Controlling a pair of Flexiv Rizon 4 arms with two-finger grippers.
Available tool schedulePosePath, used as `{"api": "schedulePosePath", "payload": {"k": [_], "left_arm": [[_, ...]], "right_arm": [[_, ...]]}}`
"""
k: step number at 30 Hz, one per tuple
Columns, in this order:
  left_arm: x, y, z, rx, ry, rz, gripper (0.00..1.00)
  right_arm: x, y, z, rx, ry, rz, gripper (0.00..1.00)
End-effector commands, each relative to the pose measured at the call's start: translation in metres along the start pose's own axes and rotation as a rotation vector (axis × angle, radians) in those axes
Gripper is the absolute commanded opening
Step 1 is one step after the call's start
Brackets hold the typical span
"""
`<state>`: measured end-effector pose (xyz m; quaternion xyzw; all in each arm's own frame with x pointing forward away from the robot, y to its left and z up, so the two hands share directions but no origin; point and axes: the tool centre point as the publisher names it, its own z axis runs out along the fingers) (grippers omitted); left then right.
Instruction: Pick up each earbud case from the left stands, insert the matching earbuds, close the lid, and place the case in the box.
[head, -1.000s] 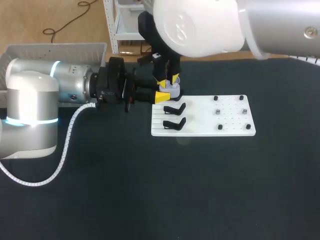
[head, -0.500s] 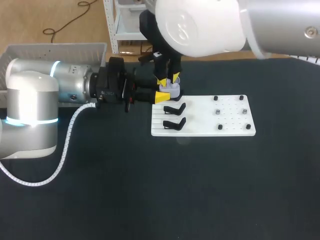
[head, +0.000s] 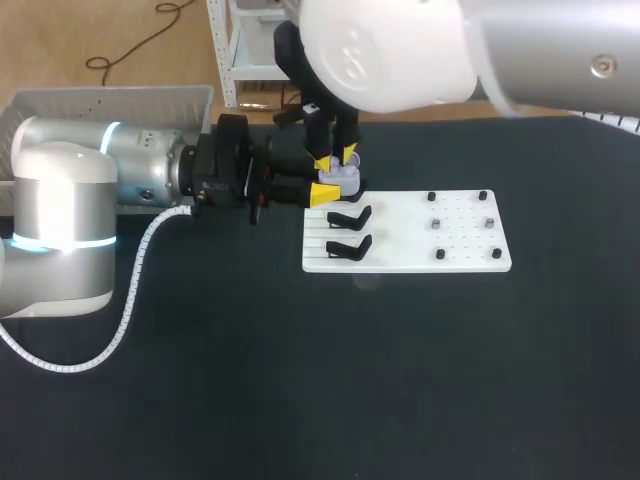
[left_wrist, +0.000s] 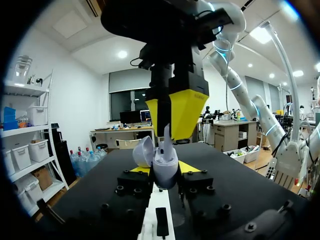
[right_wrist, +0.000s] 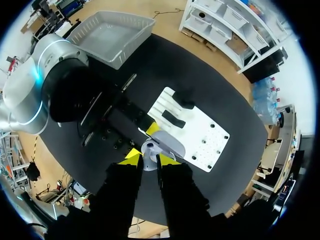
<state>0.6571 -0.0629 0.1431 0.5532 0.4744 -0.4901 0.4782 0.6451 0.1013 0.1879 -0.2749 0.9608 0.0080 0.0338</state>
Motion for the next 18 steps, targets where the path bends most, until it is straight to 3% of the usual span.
{"api": "schedulePosePath", "payload": {"k": [1,18], "left_arm": [[0.0001,-0.0010,0.0001,-0.004,0.000,0.002,0.00],[0.0001,-0.0010,0.0001,-0.004,0.000,0.002,0.00]], "right_arm": [[-0.0022,0.0003,-0.0001,0.005,0.004,0.003,0.00],[-0.0020,-0.0010,0.0042,0.024,0.014,0.013,0.00]]}}
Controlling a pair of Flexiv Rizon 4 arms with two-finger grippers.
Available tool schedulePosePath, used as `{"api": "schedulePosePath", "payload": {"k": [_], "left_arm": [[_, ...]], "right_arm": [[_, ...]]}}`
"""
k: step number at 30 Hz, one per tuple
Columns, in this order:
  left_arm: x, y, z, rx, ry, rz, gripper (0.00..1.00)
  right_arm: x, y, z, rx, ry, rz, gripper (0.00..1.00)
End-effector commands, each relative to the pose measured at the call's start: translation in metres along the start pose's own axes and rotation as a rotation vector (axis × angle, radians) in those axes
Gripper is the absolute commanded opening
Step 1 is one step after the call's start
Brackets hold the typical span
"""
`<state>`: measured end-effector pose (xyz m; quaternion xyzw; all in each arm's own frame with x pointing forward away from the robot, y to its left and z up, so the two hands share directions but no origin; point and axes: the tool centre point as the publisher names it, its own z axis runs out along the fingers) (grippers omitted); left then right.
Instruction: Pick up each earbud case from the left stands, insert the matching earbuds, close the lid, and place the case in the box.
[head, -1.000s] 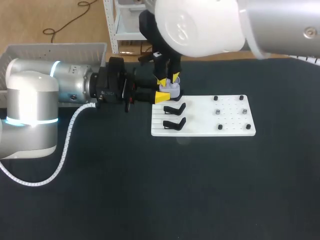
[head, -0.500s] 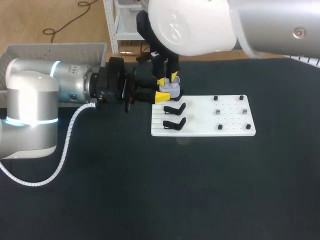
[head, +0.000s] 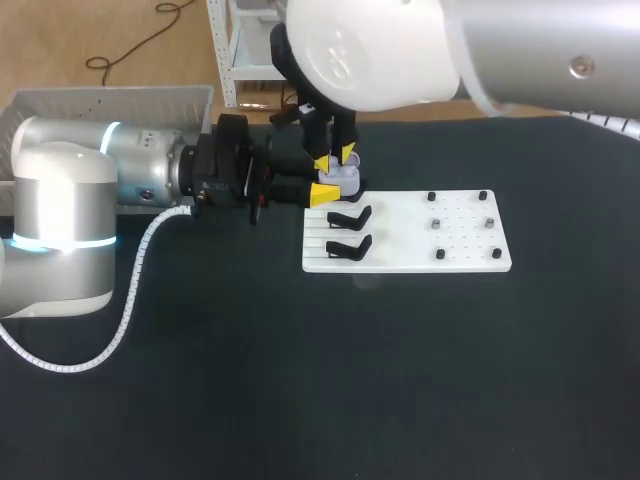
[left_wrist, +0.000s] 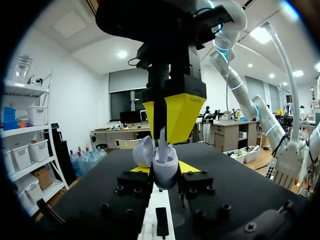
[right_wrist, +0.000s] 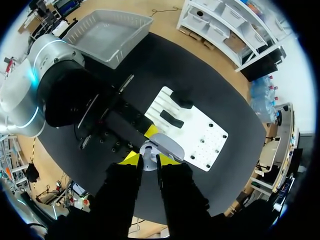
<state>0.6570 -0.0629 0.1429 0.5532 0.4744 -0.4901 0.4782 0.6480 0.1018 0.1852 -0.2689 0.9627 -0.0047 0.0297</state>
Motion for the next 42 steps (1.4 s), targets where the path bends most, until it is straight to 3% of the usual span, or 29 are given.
{"api": "schedulePosePath", "payload": {"k": [1,20,22,23,24,33,42], "left_arm": [[0.000,-0.001,0.000,-0.004,0.000,0.002,0.00],[0.000,-0.001,0.000,-0.004,0.000,0.002,0.00],[0.000,-0.001,0.000,-0.004,0.000,0.002,0.00],[0.000,-0.001,0.000,-0.004,0.000,0.002,0.00],[0.000,-0.001,0.000,-0.004,0.000,0.002,0.00],[0.000,-0.001,0.000,-0.004,0.000,0.002,0.00],[0.000,-0.001,0.000,-0.004,0.000,0.002,0.00]], "right_arm": [[0.001,0.000,0.002,0.002,0.000,0.002,0.00],[-0.002,0.000,0.008,0.030,0.018,0.008,0.00],[-0.001,0.001,0.006,0.030,0.017,0.007,0.46],[0.000,0.001,0.004,0.036,0.014,0.010,0.88],[0.001,0.002,0.002,0.037,0.009,0.015,1.00],[0.017,-0.006,-0.023,0.033,-0.037,0.052,1.00],[-0.003,-0.055,-0.029,0.052,-0.110,0.404,1.00]]}}
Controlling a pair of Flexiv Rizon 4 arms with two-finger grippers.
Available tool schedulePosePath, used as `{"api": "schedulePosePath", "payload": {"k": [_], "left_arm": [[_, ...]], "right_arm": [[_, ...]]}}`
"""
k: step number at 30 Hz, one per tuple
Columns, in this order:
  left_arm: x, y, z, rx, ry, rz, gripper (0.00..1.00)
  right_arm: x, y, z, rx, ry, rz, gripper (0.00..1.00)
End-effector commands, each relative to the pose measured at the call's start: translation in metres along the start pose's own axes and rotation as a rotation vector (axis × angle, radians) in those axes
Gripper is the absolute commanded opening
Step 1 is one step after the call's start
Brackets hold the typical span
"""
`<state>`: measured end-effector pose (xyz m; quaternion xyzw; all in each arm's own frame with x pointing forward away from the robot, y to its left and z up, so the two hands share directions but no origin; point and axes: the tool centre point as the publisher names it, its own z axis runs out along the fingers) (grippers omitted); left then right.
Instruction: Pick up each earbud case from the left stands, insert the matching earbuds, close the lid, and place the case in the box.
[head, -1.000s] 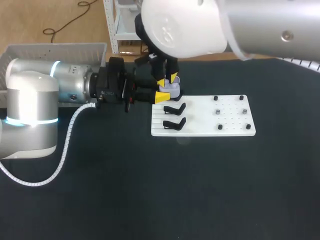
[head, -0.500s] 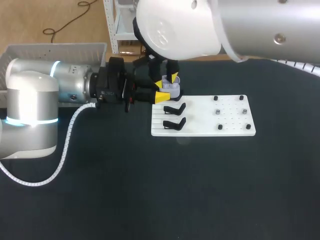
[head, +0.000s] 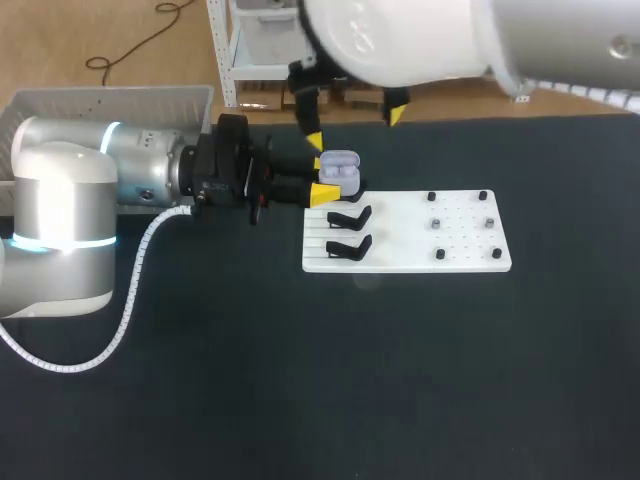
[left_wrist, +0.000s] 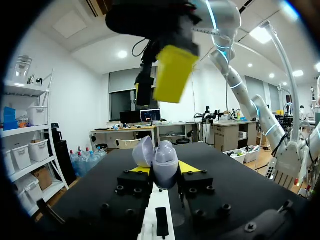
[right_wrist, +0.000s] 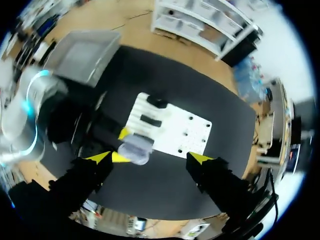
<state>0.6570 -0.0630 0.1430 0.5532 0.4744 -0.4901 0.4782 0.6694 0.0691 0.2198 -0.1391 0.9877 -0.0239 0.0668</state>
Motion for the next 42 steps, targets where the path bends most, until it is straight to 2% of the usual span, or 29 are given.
{"api": "schedulePosePath", "payload": {"k": [1,7,16,23,40,42], "left_arm": [[0.000,-0.001,0.000,-0.004,0.000,0.002,0.00],[0.000,-0.001,0.000,-0.004,0.000,0.002,0.00],[0.000,-0.001,0.000,-0.004,0.000,0.002,0.00],[0.000,-0.001,0.000,-0.004,0.000,0.002,0.00],[0.000,-0.001,0.000,-0.004,0.000,0.002,0.00],[0.000,-0.001,0.000,-0.004,0.000,0.002,0.00]], "right_arm": [[-0.006,-0.018,0.007,-0.023,-0.050,0.170,1.00],[-0.020,-0.036,0.020,-0.013,-0.044,0.263,1.00],[-0.029,-0.046,0.042,0.004,0.013,0.263,1.00],[-0.023,-0.035,0.054,0.008,0.062,0.204,1.00],[0.004,-0.022,0.053,0.015,0.106,0.143,1.00],[0.006,-0.021,0.052,0.023,0.091,0.148,1.00]]}}
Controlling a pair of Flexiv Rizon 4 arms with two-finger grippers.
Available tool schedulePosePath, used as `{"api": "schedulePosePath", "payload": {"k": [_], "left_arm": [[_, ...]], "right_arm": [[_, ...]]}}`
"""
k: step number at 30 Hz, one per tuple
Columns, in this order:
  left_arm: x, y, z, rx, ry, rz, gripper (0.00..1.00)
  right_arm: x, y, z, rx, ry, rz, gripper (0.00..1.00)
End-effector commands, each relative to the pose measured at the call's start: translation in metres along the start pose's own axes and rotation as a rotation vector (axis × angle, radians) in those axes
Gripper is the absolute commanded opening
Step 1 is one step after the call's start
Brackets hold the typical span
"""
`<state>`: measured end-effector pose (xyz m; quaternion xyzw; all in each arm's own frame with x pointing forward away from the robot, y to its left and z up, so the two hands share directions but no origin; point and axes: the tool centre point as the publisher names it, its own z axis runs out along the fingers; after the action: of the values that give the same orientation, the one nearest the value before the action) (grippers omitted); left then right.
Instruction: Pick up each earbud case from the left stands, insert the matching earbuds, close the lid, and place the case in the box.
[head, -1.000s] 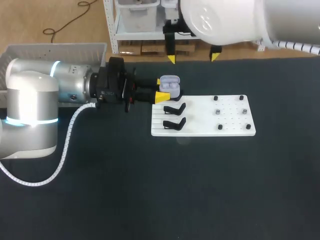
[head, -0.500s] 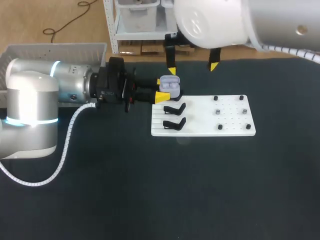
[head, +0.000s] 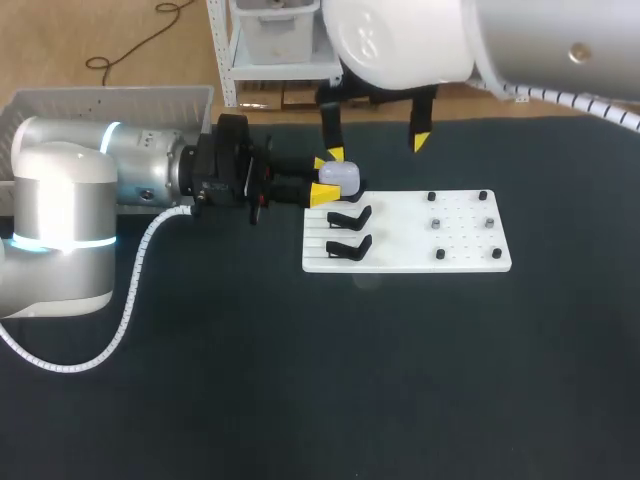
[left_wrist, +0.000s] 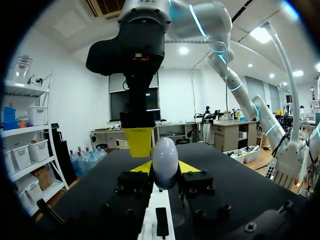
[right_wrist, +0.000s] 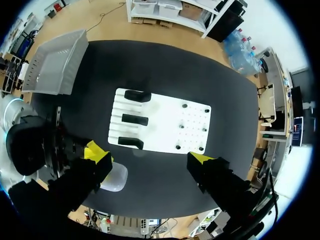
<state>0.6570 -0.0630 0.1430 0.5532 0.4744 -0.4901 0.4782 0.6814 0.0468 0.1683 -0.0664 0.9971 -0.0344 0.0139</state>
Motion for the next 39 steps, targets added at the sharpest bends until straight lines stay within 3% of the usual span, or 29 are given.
{"api": "schedulePosePath", "payload": {"k": [1,6,14,18,22,28,39], "left_arm": [[0.000,-0.001,0.000,-0.004,0.000,0.002,0.00],[0.000,-0.001,0.000,-0.004,0.000,0.002,0.00],[-0.004,-0.005,-0.004,-0.038,0.037,-0.042,0.00],[-0.021,-0.004,-0.010,-0.090,0.076,-0.060,0.00],[-0.045,0.003,-0.020,-0.162,0.054,-0.100,0.00],[-0.067,0.023,-0.054,-0.360,0.000,-0.178,0.00],[-0.070,0.081,-0.169,-0.784,0.032,-0.193,0.00]], "right_arm": [[0.005,-0.002,-0.004,0.015,-0.044,0.019,1.00],[0.012,-0.011,-0.034,0.011,-0.171,0.036,1.00],[0.044,-0.028,-0.083,-0.033,-0.336,-0.060,1.00],[0.058,-0.033,-0.090,-0.102,-0.408,-0.115,1.00],[0.064,-0.034,-0.095,-0.147,-0.439,-0.154,1.00],[0.064,-0.034,-0.095,-0.147,-0.439,-0.154,1.00],[0.064,-0.034,-0.095,-0.147,-0.439,-0.154,1.00]]}}
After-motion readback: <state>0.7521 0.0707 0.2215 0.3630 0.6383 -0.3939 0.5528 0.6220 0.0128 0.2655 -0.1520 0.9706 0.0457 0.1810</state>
